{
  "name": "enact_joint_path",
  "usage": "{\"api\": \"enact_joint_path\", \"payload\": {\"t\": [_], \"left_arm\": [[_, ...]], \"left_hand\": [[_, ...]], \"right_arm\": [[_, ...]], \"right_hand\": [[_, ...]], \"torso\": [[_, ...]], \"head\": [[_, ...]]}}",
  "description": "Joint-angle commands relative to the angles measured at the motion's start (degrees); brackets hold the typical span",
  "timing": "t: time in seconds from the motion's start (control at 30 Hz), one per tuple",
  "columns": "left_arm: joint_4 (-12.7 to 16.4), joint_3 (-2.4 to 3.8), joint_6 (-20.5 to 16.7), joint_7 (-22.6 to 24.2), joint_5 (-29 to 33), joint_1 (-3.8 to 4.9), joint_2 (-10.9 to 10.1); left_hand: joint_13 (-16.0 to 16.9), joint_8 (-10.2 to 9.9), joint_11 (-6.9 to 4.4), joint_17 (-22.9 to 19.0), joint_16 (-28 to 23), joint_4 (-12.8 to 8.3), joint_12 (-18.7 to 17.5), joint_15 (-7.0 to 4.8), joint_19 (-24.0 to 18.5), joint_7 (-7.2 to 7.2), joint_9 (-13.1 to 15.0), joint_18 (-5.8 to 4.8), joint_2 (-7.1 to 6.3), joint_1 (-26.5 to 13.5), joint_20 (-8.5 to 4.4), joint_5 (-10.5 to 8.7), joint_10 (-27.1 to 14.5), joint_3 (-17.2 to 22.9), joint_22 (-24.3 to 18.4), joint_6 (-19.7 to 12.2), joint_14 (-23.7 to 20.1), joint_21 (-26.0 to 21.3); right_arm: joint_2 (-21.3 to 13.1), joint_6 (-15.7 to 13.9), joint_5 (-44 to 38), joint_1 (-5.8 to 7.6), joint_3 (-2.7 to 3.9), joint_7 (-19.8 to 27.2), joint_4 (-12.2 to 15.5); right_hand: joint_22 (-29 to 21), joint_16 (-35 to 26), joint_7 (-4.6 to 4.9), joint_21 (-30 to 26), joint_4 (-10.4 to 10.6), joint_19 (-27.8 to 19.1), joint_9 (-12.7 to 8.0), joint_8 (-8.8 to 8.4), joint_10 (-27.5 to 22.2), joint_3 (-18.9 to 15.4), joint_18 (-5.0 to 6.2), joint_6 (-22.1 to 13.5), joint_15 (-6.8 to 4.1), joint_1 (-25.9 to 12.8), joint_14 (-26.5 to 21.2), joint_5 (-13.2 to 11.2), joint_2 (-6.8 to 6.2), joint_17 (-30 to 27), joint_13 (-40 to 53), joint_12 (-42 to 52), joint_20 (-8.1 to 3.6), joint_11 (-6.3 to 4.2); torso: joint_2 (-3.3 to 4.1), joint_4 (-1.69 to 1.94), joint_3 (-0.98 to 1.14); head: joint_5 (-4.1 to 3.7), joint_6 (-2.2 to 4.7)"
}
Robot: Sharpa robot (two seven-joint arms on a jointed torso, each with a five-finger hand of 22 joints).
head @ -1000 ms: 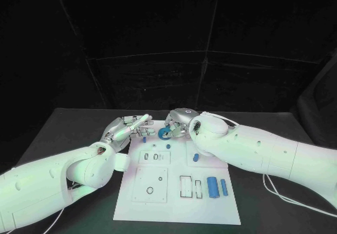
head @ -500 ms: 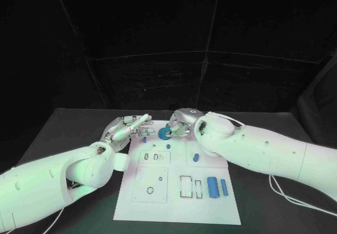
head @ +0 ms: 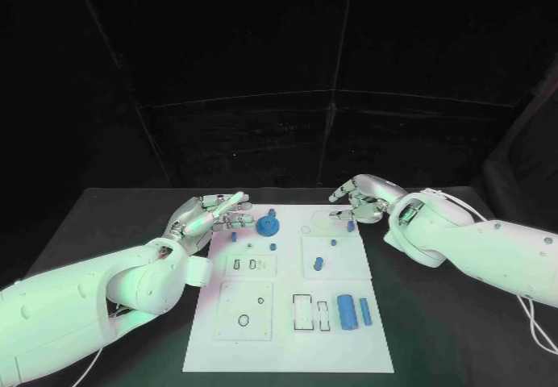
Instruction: Assemble the parts on the task board
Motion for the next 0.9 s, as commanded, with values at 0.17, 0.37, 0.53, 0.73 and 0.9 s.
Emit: {"api": "enact_joint_path", "payload": {"t": [0.17, 0.37, 0.53, 0.73, 0.9], "left_arm": [[-0.3, 0.04, 1.3, 0.4, -0.3, 0.07, 0.7], [-0.8, 0.03, 1.5, 0.4, -0.3, 0.03, 1.2], [-1.2, 0.03, 1.7, 0.4, -0.3, -0.01, 1.4], [-1.6, 0.02, 1.8, 0.4, -0.3, -0.07, 1.6], [-1.7, 0.02, 1.8, 0.4, -0.3, -0.09, 1.7]], "left_hand": [[0.0, -0.1, -0.08, 0.2, -0.3, -0.4, 0.0, 0.04, 0.2, 0.37, 0.0, 0.75, 0.59, 0.0, 0.3, 0.28, 0.0, 0.1, -0.1, -0.2, -0.1, -0.2], [0.0, -0.1, -0.08, 0.2, -0.3, -0.4, 0.0, 0.04, 0.2, 0.37, 0.0, 0.75, 0.59, 0.0, 0.3, 0.28, 0.0, 0.1, -0.1, -0.2, -0.1, -0.2], [0.0, -0.1, -0.08, 0.2, -0.3, -0.4, 0.0, 0.04, 0.2, 0.37, 0.0, 0.75, 0.59, 0.0, 0.3, 0.28, 0.0, 0.1, -0.1, -0.2, -0.1, -0.2], [0.0, -0.1, -0.12, 0.3, -0.3, -0.4, 0.1, 0.0, 0.3, 0.33, 0.1, 0.77, 0.64, 0.0, 0.29, 0.28, 0.1, 0.1, -0.1, -0.1, 0.0, -0.2], [0.0, -0.1, -0.12, 0.3, -0.3, -0.4, 0.1, 0.0, 0.3, 0.33, 0.1, 0.77, 0.64, 0.0, 0.29, 0.28, 0.1, 0.1, -0.1, -0.1, 0.0, -0.2]], "right_arm": [[-2.5, 1.6, 8.4, -0.11, -0.02, 9.1, -2.6], [-3.2, 2.4, 8.8, -1.7, -0.03, 10.4, -4.5], [-2.8, 3.0, 8.9, -2.93, -0.04, 11.2, -5.9], [-1.8, 3.4, 9.0, -3.58, -0.03, 11.6, -7.4], [-0.8, 3.9, 9.0, -3.74, -0.03, 11.7, -8.7]], "right_hand": [[-0.1, -0.3, 0.02, -0.3, -0.8, -0.4, 0.0, 0.15, -0.6, -0.1, -0.48, 0.5, -0.28, 1.0, 3.7, 0.2, -0.18, 4.3, -0.3, -0.6, -0.02, 0.03], [-0.2, -0.3, 0.03, -0.4, -1.0, -0.5, 0.0, 0.08, -0.7, -0.3, -0.48, 0.4, -0.29, 1.3, 3.7, 0.0, -0.31, 4.4, -0.5, -0.9, -0.04, 0.04], [-0.3, -0.3, 0.09, -0.4, -1.1, -0.5, -0.1, -0.11, -0.8, -0.6, -0.46, 0.1, -0.26, 1.3, 3.7, -0.4, -0.4, 4.4, -0.7, -1.1, -0.04, 0.09], [-0.3, -0.3, 0.11, -0.5, -1.2, -0.6, -0.1, -0.27, -0.9, -0.8, -0.46, -0.2, -0.23, 1.5, 3.7, -0.8, -0.35, 4.5, -0.7, -1.1, -0.03, 0.11], [-0.4, -0.3, 0.12, -0.5, -1.3, -0.6, -0.2, -0.36, -0.9, -0.8, -0.45, -0.4, -0.23, 1.6, 3.8, -1.0, -0.25, 4.6, -0.8, -1.2, -0.02, 0.12]], "torso": [[0.01, -0.54, 0.55], [0.04, -0.37, 0.35], [0.11, -0.19, 0.35], [0.12, -0.14, 0.25], [0.07, -0.17, 0.22]], "head": [[-0.83, 0.18], [-1.48, 0.03], [-1.53, -0.12], [-1.58, -0.28], [-1.61, -0.43]]}}
